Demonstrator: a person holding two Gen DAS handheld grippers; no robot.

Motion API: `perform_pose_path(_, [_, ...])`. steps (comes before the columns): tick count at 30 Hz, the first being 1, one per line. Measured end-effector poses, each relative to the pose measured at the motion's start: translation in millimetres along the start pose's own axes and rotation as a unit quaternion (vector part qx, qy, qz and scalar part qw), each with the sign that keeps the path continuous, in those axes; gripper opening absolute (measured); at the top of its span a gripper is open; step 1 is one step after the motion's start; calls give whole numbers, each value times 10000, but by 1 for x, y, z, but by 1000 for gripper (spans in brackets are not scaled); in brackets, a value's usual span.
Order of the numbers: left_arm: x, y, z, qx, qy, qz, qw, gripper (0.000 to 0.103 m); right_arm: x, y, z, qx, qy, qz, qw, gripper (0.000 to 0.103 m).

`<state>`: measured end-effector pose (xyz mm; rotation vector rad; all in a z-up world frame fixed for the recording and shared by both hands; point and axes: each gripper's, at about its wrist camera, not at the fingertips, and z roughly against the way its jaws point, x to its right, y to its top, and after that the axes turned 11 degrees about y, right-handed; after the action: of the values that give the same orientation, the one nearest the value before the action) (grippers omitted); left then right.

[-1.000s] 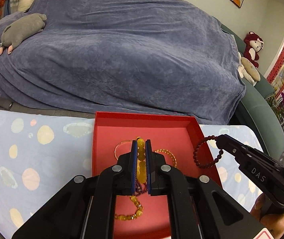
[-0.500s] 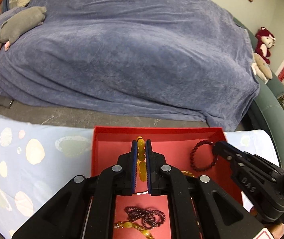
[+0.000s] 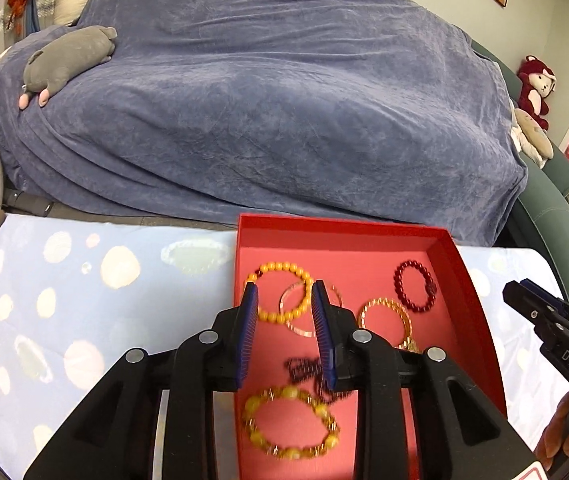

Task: Organize jewelry
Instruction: 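Withdraw both tools from the box toward the gold hoop earrings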

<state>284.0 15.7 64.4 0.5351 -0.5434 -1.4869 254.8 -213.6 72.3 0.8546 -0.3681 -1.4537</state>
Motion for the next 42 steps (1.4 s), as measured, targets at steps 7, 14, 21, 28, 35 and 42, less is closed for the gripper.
perform_pose_path(7, [-4,-28,39,38,79,-52,9999,26,-7,-19,42,10,83,-83,9999,34])
perform_pose_path(14, [3,-53,74,112,93,-205,9997,26,-20,-52,75,-19,199,-78,9998,34])
perform_pose_path(21, [6,-91,96,125,191,-334,9992,26,-32,-91,96,-99,263,-17,9996,34])
perform_pose_path(28, [-3,-129,103,-114,144,-139,9997,26,-32,-132,105,-332,318,-51,9989,34])
perform_pose_path(35, [-6,-154,99,-271,134,-205,9993,26,-34,-161,98,-677,413,72,9968,34])
perform_pose_path(42, [-6,-172,93,-378,129,-481,9980,26,-28,-185,82,-983,361,148,9944,34])
